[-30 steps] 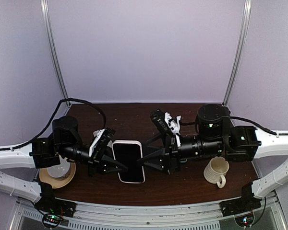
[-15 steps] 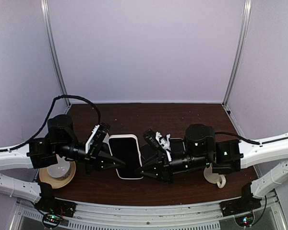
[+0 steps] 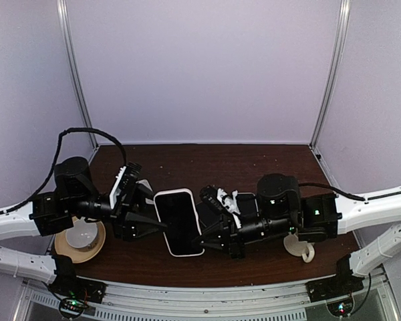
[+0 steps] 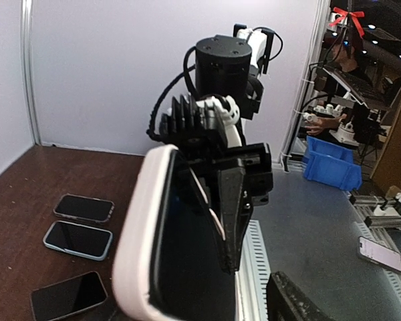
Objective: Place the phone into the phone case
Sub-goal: Press the bottom right corner of the phone case, then press the phone at the top left corner of the phone case.
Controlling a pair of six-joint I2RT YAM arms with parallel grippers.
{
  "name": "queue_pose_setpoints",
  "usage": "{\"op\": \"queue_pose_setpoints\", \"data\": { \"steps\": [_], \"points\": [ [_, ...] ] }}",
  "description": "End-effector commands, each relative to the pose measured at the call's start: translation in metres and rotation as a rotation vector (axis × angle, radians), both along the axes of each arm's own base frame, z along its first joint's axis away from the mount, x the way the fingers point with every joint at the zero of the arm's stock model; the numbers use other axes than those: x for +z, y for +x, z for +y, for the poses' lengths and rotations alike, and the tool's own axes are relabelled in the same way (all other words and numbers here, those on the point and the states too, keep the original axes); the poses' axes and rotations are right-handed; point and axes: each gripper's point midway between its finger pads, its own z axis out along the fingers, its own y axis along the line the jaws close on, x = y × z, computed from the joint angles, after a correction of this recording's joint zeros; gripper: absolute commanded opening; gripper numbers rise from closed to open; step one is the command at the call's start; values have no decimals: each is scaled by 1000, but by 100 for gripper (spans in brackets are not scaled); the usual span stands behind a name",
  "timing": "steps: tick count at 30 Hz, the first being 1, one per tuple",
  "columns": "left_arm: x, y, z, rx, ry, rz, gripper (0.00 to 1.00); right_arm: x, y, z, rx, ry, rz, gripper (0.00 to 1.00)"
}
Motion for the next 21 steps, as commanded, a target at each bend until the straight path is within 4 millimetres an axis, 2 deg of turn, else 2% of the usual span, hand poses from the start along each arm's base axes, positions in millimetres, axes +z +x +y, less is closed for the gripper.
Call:
{"op": "queue_pose_setpoints", "data": {
  "steps": [1,9,12,13,21],
  "points": [
    [39,16,11,120,-82,-128,60,56,-7,-5,40,141,-56,0],
    [56,14,11,114,-93,-145,27,57,-11,-6,65,128,-68,0],
    [58,14,8,98,-89,-141,2,57,-11,-7,63,126,-70,0],
    [58,14,7,94,-83,-137,0,58,-11,-8,61,126,-73,0],
    [51,13,5,84,-63,-135,0,57,-6,-15,24,108,-97,0]
  ]
}}
